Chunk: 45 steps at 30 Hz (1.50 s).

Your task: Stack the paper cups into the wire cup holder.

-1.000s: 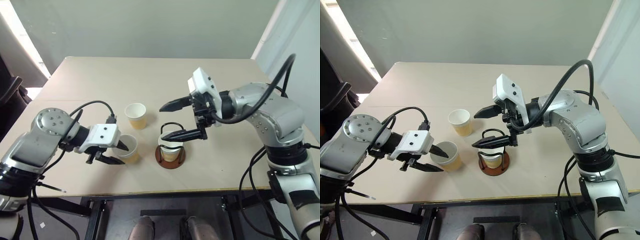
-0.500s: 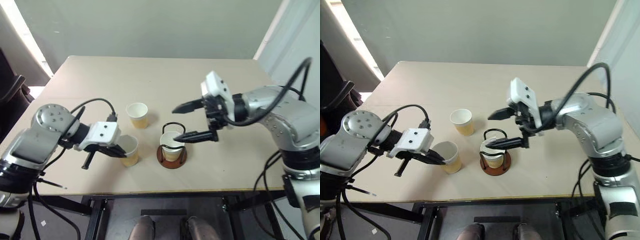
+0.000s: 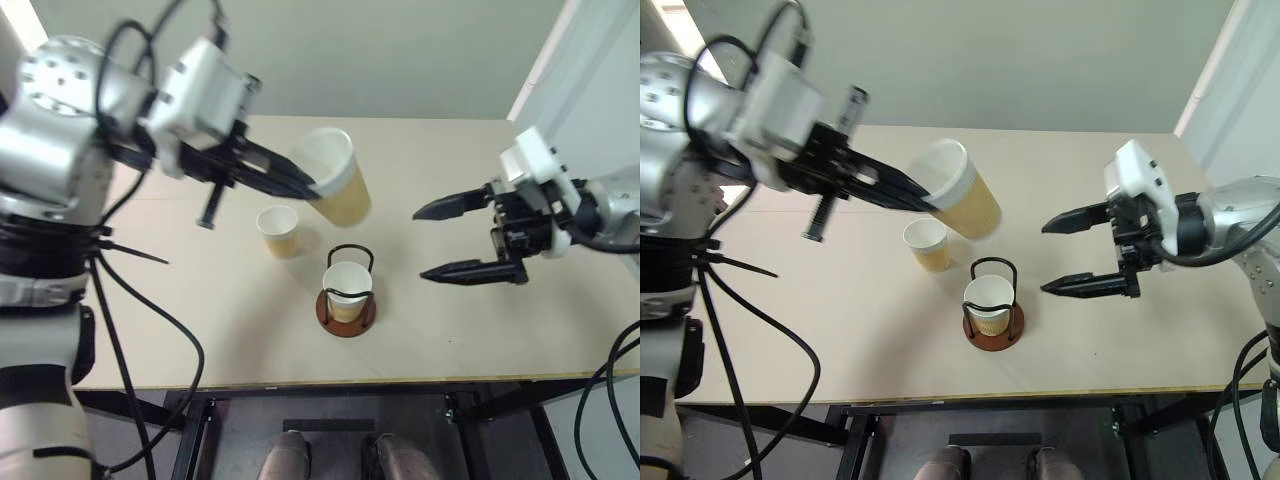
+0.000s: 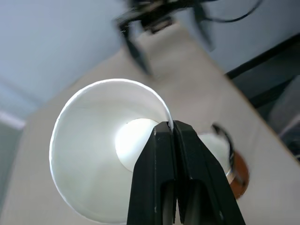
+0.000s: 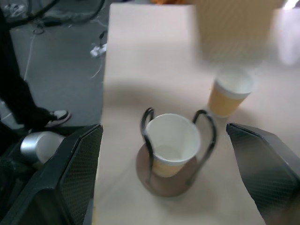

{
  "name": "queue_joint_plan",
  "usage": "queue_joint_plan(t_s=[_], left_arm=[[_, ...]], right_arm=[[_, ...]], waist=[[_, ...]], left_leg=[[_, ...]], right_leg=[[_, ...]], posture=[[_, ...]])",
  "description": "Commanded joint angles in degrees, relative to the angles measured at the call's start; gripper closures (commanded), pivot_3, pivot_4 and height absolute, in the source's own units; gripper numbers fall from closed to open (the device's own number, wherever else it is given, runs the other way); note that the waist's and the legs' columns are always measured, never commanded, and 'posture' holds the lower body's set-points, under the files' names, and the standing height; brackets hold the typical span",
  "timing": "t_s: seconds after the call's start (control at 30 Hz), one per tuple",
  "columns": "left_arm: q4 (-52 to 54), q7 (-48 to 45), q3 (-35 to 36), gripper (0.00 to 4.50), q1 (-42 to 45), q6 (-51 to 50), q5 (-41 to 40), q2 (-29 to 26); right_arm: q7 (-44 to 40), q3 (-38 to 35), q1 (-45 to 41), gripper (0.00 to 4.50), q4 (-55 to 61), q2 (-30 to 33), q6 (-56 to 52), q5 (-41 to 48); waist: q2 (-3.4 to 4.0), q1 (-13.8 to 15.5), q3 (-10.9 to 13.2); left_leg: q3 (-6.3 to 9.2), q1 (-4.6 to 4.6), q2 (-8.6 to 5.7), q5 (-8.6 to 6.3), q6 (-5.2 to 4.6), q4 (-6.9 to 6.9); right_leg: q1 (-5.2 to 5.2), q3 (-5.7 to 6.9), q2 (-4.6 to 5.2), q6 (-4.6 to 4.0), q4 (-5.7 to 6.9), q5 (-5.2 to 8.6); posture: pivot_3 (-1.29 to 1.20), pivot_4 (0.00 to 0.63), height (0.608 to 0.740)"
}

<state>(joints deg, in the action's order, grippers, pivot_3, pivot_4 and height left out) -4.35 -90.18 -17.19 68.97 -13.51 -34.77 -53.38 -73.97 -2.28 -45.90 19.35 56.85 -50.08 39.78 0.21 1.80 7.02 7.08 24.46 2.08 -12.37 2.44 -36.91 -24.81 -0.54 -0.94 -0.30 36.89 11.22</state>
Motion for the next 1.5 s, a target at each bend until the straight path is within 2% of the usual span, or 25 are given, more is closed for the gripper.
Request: queue_joint_plan(t_s=[0.03,0.2,0.47,0.6,0.87,1.23,1.33,1.5], left_arm=[[-0.11,-2.32,-5.73,4.45,2.59,4.21,-2.73,-0.22],[-1.85,-2.32,-14.07,4.45,4.16,10.00,-2.49,-0.97],[-0.84,-2.32,-22.29,4.45,5.28,14.60,-5.52,-3.59],[-1.09,-2.32,-25.56,4.45,5.78,16.65,-5.26,-4.19],[-4.90,-2.32,-28.39,4.45,7.21,19.17,-3.52,-2.93],[-7.07,-2.32,-30.11,4.45,7.43,22.10,2.61,0.58],[-7.80,-2.32,-28.68,3.92,7.17,21.50,4.69,2.32],[-10.50,-2.32,-24.12,2.18,6.74,21.10,7.08,4.38]], right_arm=[[-0.83,-6.41,-0.18,0.10,-0.67,2.71,0.46,3.06],[-1.41,-11.52,4.24,0.10,2.17,5.91,-1.89,8.39],[2.72,-15.91,10.35,0.10,6.61,8.56,-3.60,12.37],[4.82,-18.29,12.14,0.10,6.90,8.86,-4.85,14.71],[8.83,-24.19,18.39,0.10,8.53,9.86,-6.19,17.57],[11.40,-23.04,19.19,0.10,9.34,10.28,-5.28,18.74],[11.76,-22.27,19.05,0.10,9.39,10.20,-4.98,18.78],[11.59,-19.97,18.32,0.10,8.66,10.04,-3.88,17.91]], waist=[[0.00,0.01,0.01],[0.00,0.10,0.01],[0.01,0.17,0.01],[0.02,0.15,0.02],[0.02,0.53,0.02],[0.04,0.52,0.03],[0.04,0.53,0.03],[0.03,0.54,0.03]], left_leg=[[-0.01,0.03,-0.01,-0.02,-0.04,-0.08],[-0.03,0.19,-0.12,-0.13,-0.22,-0.26],[-0.12,0.37,-0.26,-0.16,-0.27,-0.54],[-0.14,0.50,-0.29,-0.45,-0.64,-1.00],[-0.32,0.48,-0.36,-0.68,-0.91,-1.26],[-0.44,0.49,-0.36,-0.71,-0.95,-1.29],[-0.49,0.49,-0.36,-0.73,-0.99,-1.29],[-0.57,0.49,-0.36,-0.76,-1.04,-1.32]], right_leg=[[0.00,-0.01,-0.01,0.04,0.00,0.00],[0.02,-0.17,0.00,0.32,-0.07,0.11],[0.02,-0.47,-0.01,0.72,-0.07,0.35],[0.03,-0.62,-0.01,0.88,-0.04,0.40],[0.13,-0.95,0.07,1.08,-0.07,0.39],[0.12,-1.00,0.06,1.19,-0.07,0.37],[0.12,-1.02,0.06,1.21,-0.07,0.38],[0.12,-1.05,0.05,1.25,-0.08,0.37]], posture=[[0.00,0.150,0.740],[0.00,0.150,0.740],[0.00,0.150,0.740],[0.00,0.150,0.740],[0.00,0.150,0.740],[0.00,0.150,0.740],[0.00,0.150,0.740],[0.00,0.150,0.740]])
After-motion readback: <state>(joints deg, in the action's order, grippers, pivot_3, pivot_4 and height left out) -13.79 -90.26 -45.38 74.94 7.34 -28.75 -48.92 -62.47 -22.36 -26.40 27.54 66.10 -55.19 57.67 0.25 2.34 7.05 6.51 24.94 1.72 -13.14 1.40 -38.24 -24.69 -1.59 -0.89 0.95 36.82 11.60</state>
